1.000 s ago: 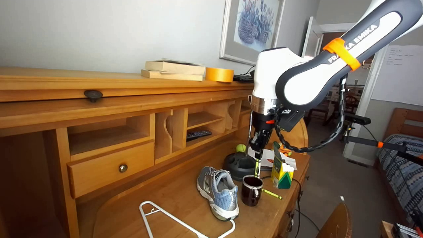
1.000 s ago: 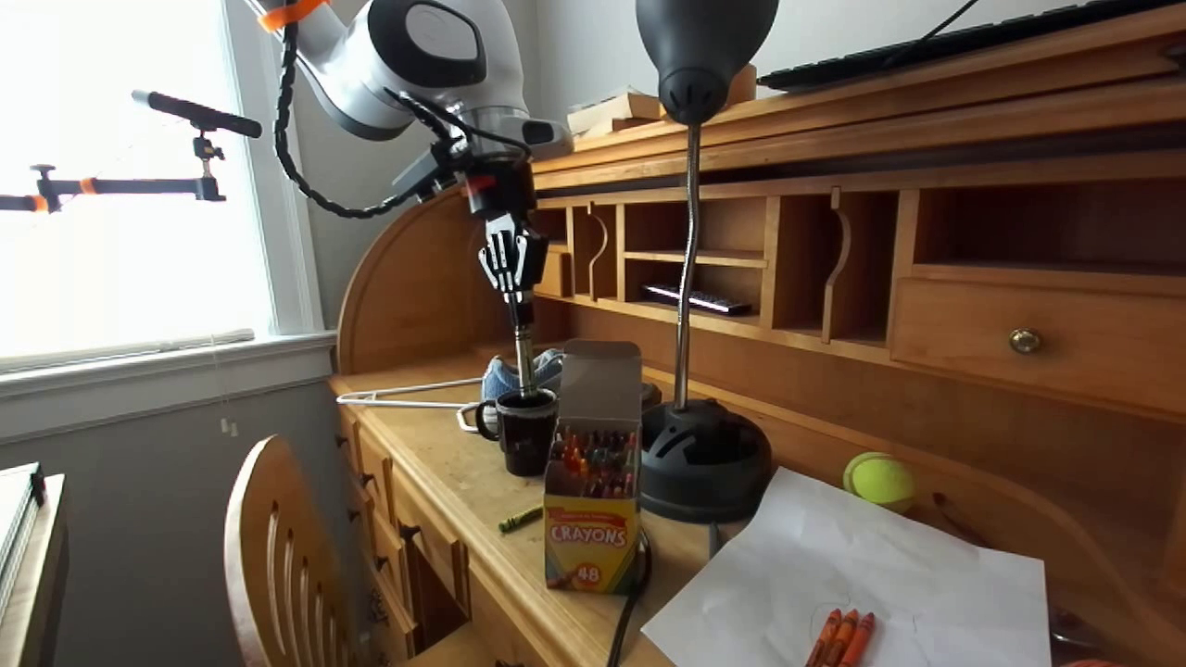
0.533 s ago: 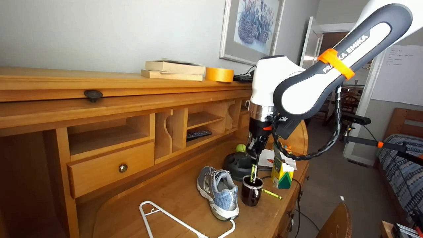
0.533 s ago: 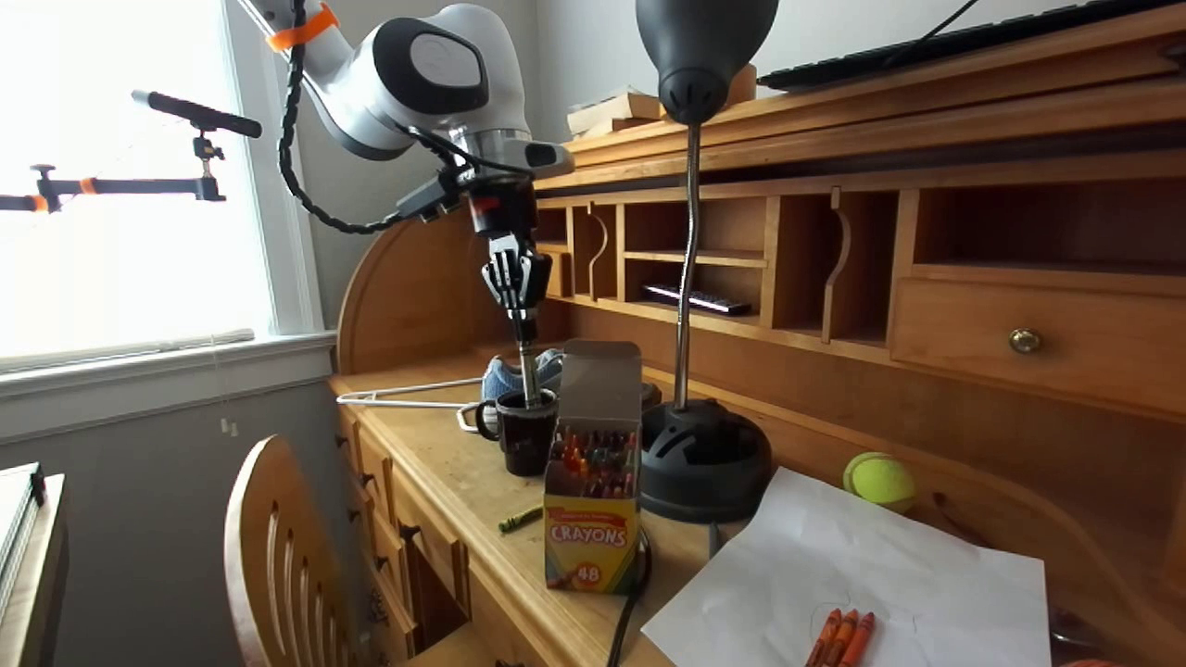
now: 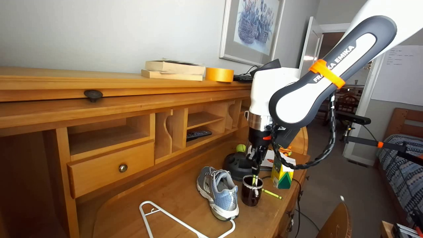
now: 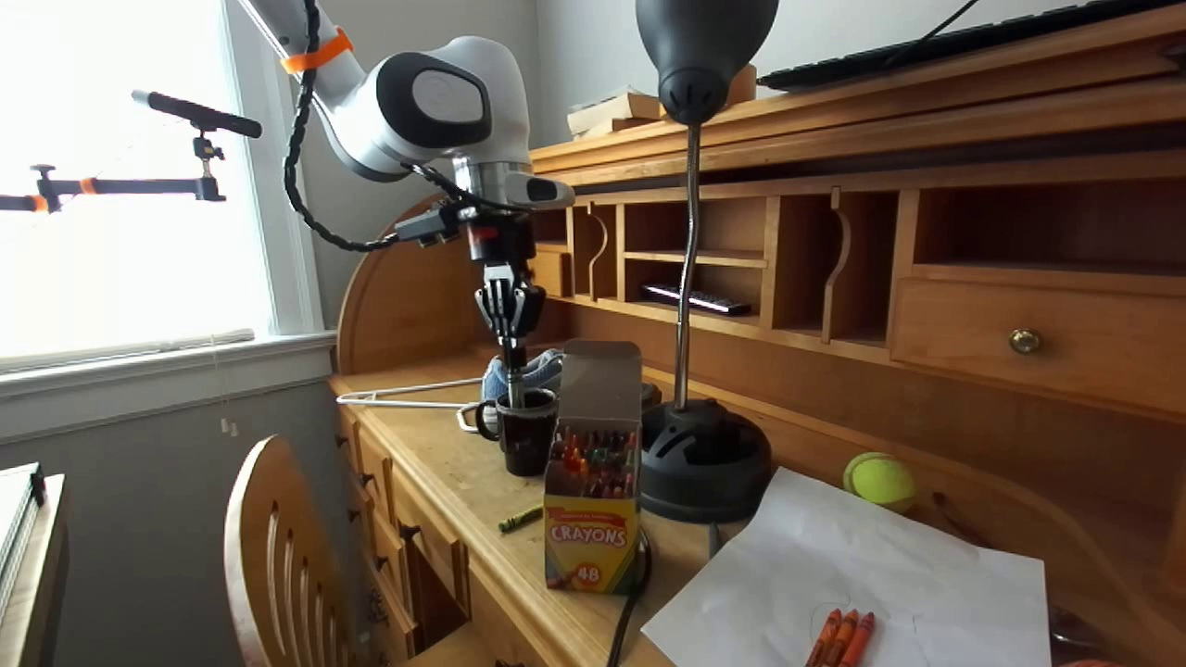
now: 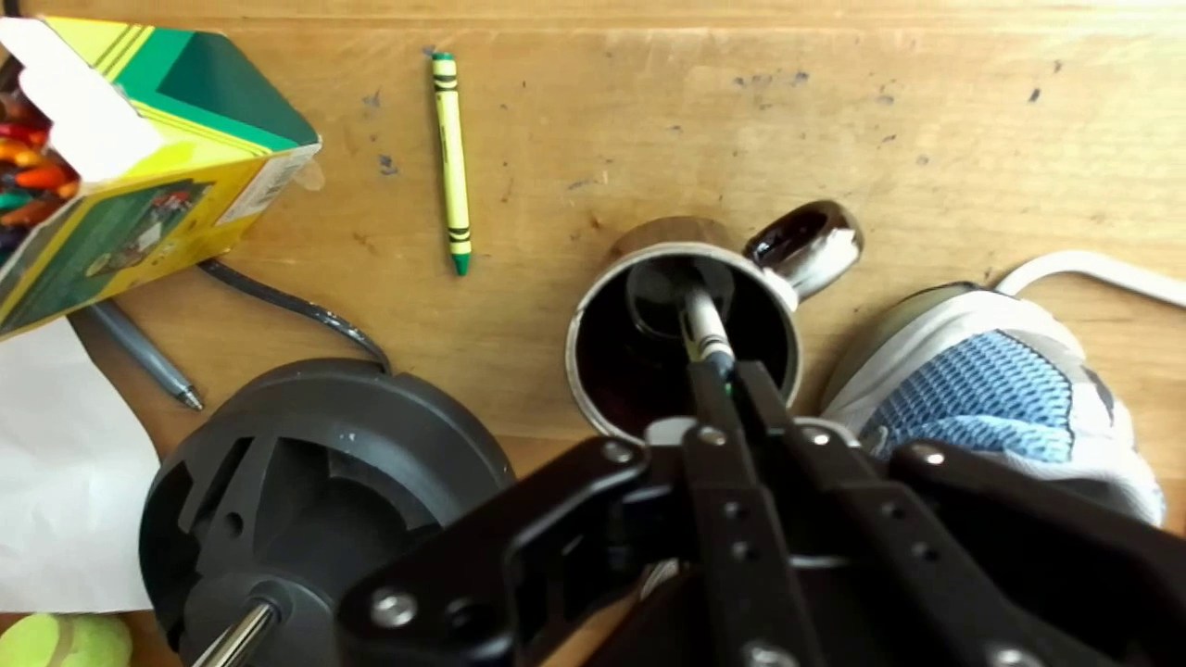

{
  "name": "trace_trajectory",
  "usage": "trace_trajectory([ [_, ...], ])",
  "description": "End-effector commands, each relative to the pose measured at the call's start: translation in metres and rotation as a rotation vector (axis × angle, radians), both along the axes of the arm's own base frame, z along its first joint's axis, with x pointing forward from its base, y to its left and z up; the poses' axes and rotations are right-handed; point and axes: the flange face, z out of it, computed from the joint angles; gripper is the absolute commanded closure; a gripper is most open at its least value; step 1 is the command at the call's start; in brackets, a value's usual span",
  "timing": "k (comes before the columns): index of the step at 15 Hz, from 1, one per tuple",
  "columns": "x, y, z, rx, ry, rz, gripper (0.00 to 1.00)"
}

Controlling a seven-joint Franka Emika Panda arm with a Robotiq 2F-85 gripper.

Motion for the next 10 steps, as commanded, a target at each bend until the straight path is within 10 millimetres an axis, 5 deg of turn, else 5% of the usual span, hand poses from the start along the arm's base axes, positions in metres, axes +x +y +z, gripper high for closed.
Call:
trace_trajectory([
  [1, -0.0030, 0.0015, -0.0102, 0.033, 0.015, 0.005, 0.98],
  [5, -0.0043, 0.0015, -0.0170, 0.037, 0.030, 0.003, 0.98],
  [7, -0.0045, 0.0013, -0.0180, 0.034, 0.033, 0.002, 0.68],
  [10, -0.0049, 0.0020, -0.0161, 0.034, 0.030, 0.001, 0.47],
])
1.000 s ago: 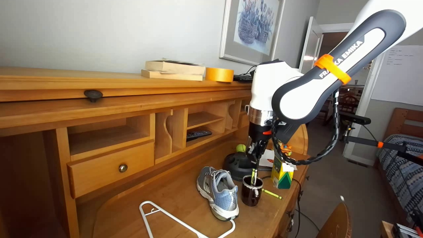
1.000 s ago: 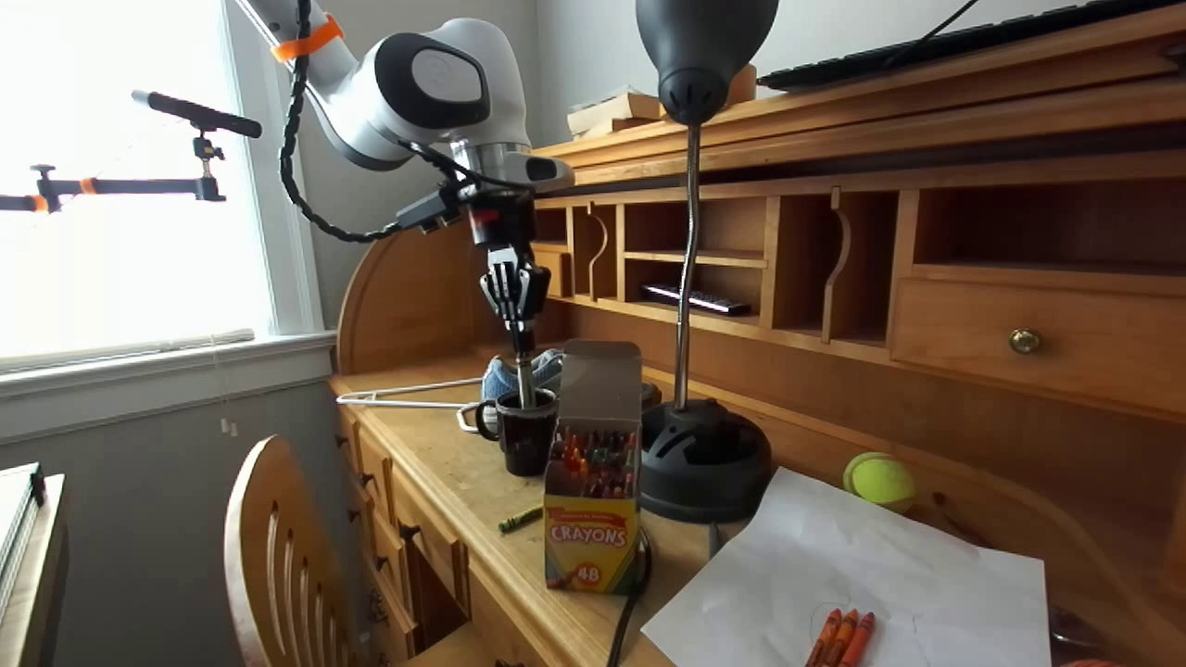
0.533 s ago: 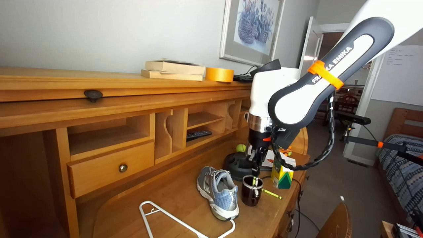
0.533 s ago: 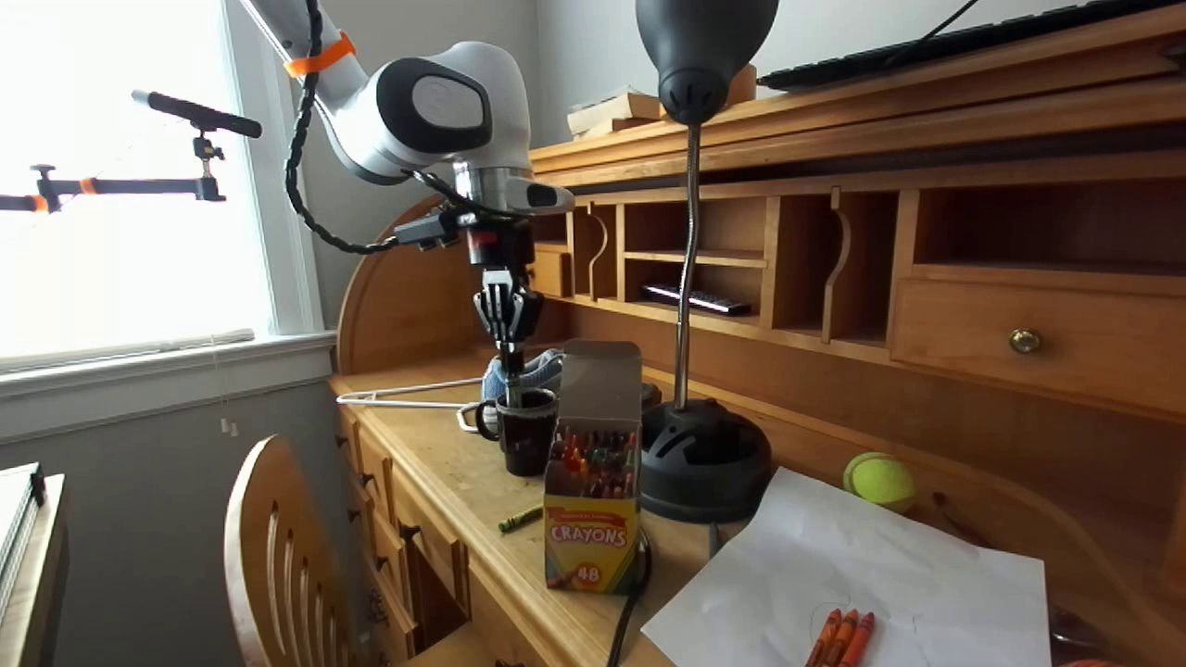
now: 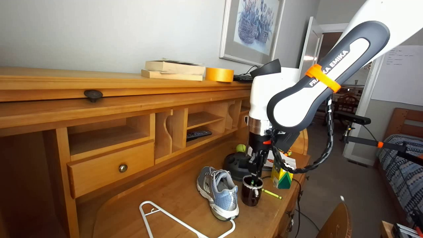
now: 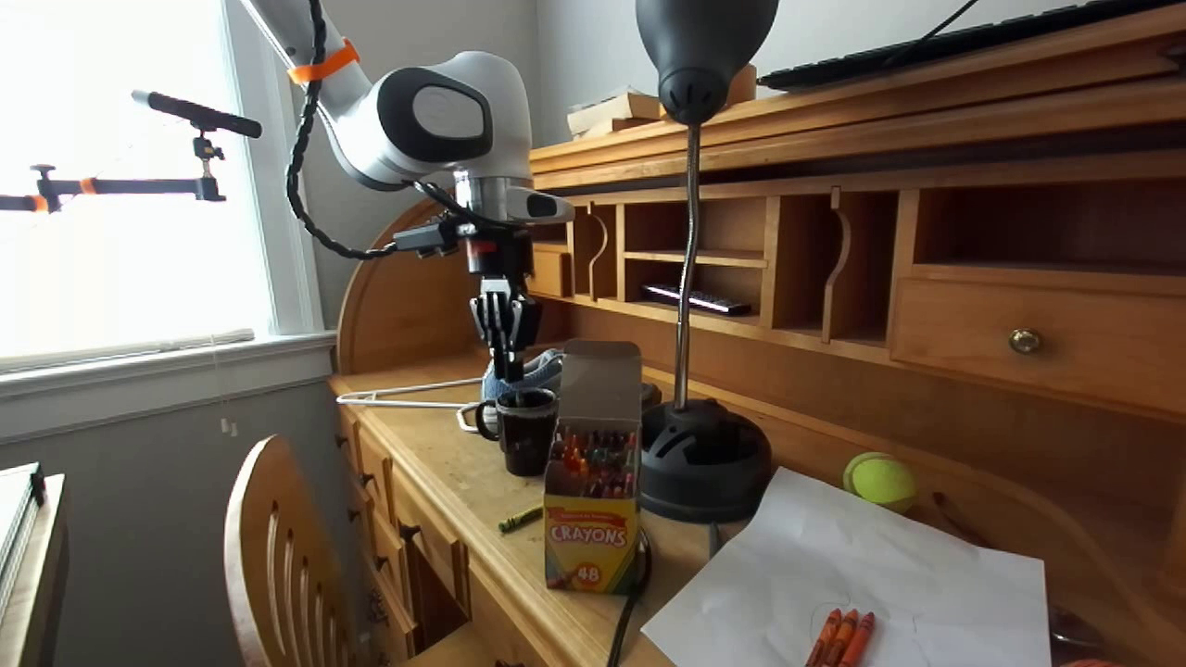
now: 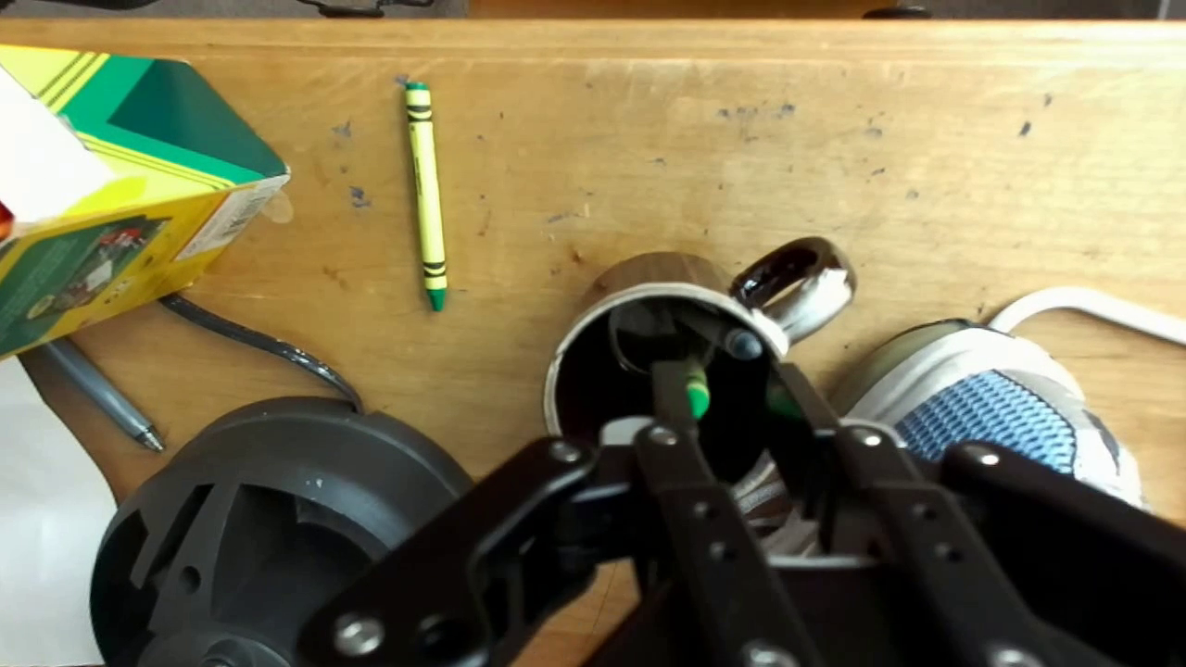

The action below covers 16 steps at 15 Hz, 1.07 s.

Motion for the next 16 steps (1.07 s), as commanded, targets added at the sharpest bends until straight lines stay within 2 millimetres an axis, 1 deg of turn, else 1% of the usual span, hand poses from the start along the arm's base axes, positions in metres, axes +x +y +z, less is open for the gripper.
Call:
trace_trajectory([
  [1, -0.003, 0.002, -0.001, 0.015, 0.000, -0.002, 0.39],
  [3, -0.006, 0.003, 0.004, 0.015, 0.003, -0.004, 0.25],
  [4, -0.009, 0.002, 0.007, 0.020, 0.009, -0.004, 0.16],
  [6, -0.018, -0.001, 0.013, 0.024, 0.032, -0.010, 0.02],
  [7, -0.024, -0.003, 0.015, 0.031, 0.059, -0.016, 0.00],
  [8, -0.032, -0.001, 0.015, 0.074, 0.098, 0.005, 0.00],
  [12, -0.060, -0.001, 0.020, 0.131, 0.192, 0.041, 0.00],
  [16, -0.081, -0.010, 0.025, 0.108, 0.212, 0.092, 0.00],
])
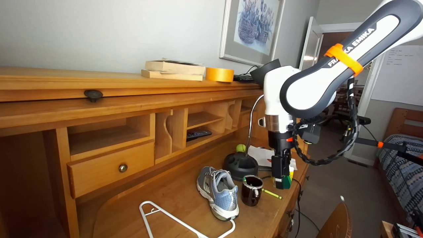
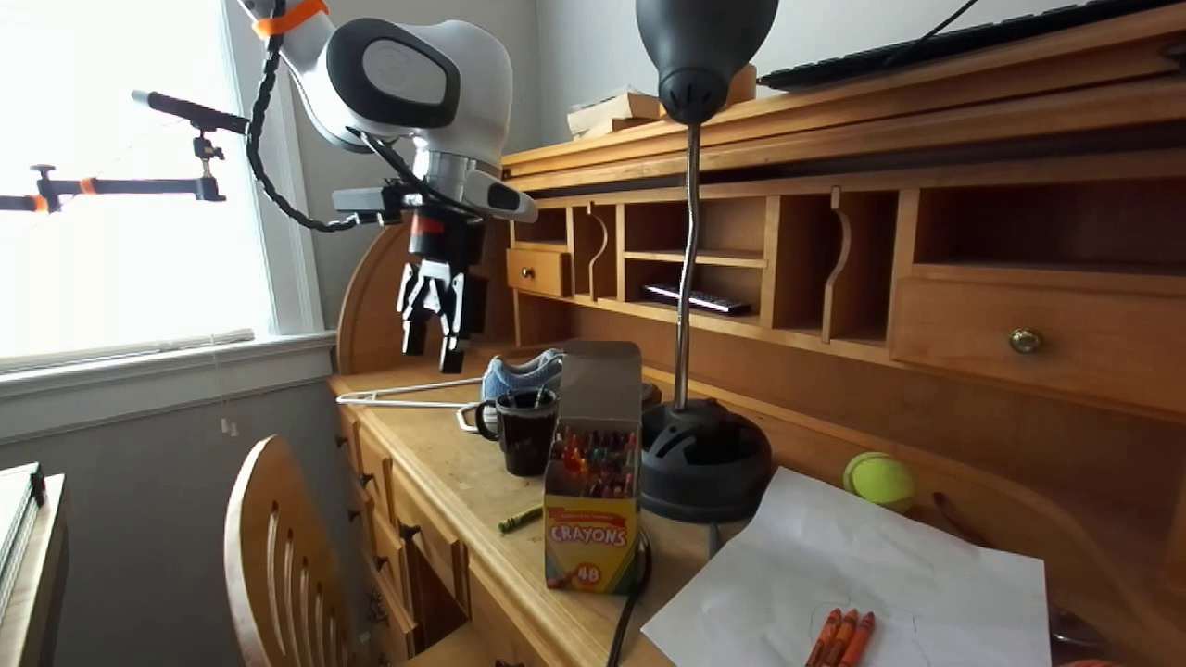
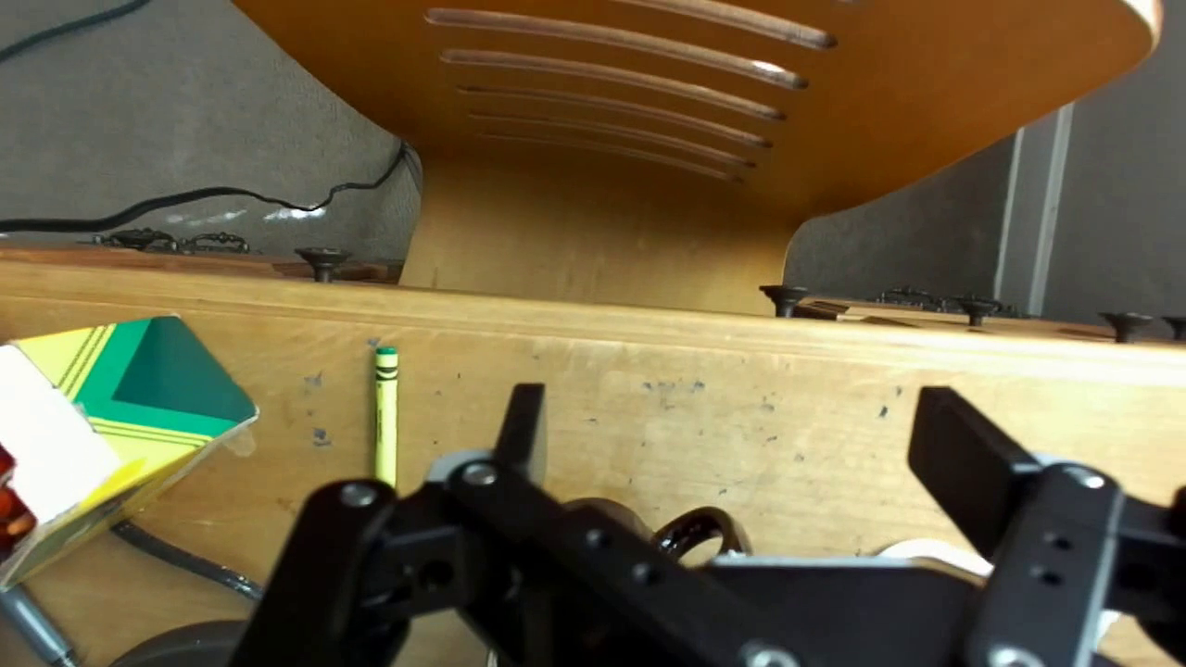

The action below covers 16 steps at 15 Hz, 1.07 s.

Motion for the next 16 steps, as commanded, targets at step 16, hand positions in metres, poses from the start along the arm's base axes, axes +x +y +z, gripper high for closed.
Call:
trace_trajectory([
  [16, -0.016, -0.011, -0.035, 0.009, -0.052, -0.006, 0.00],
])
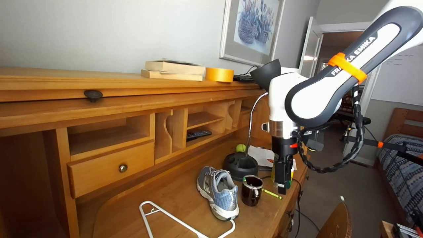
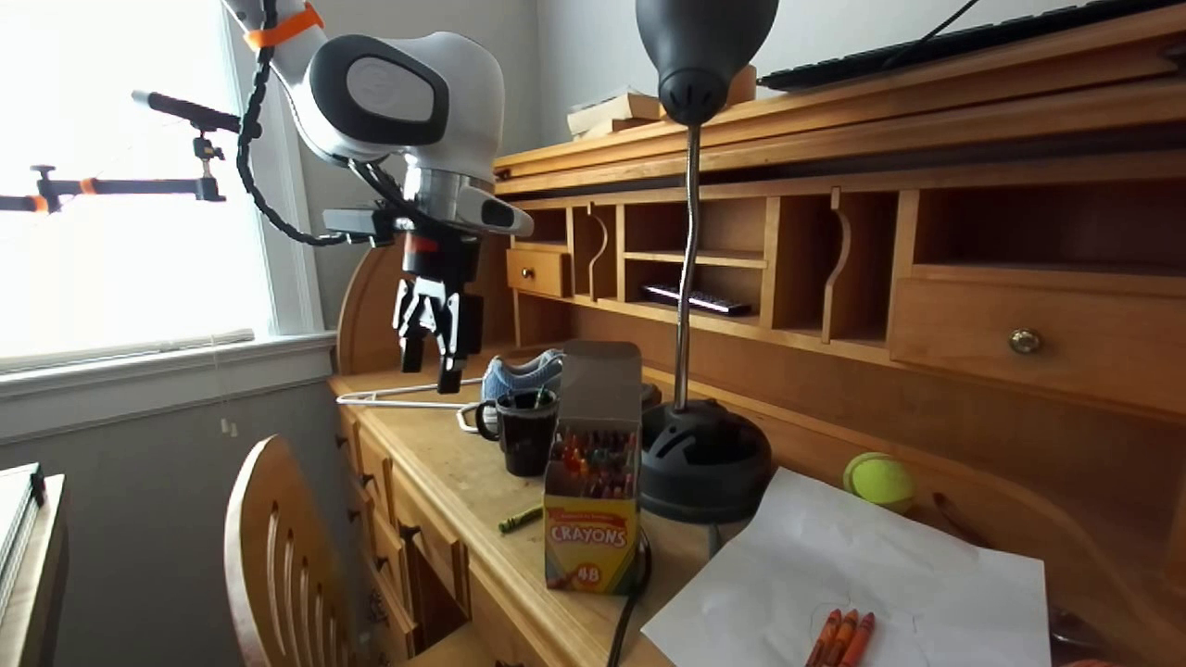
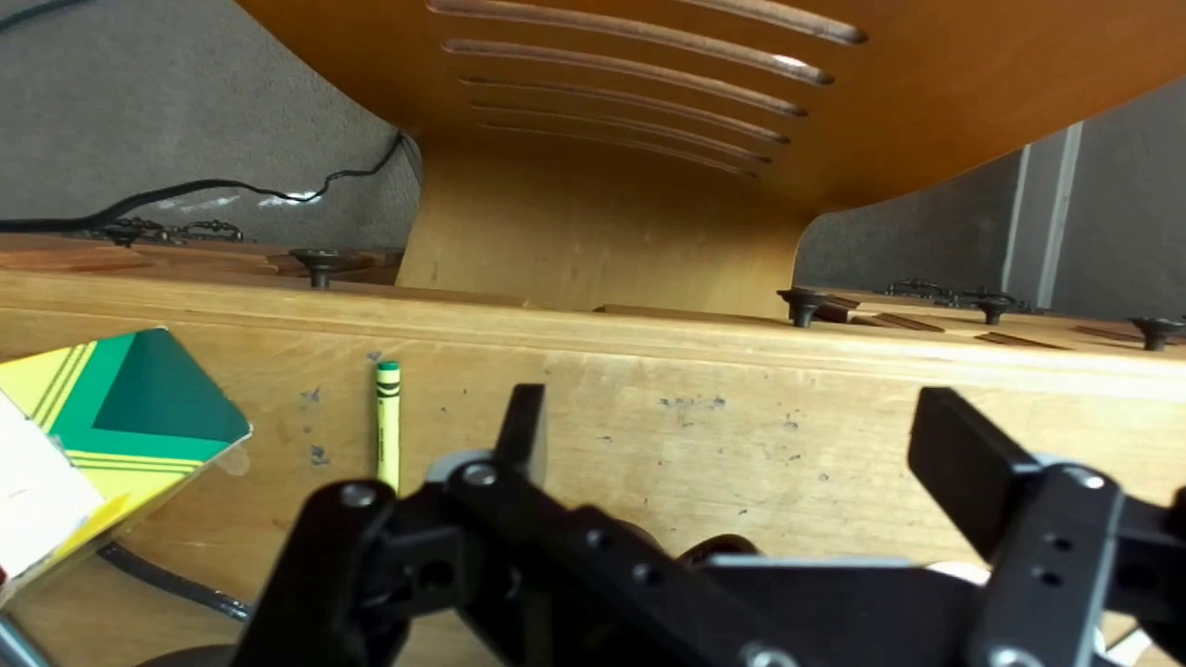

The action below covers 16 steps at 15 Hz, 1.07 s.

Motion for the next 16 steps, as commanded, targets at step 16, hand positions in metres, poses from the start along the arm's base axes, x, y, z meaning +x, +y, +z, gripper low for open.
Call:
trace_trajectory([
  [16, -0.027, -0.071, -0.077, -0.134, -0.114, -0.007, 0.00],
])
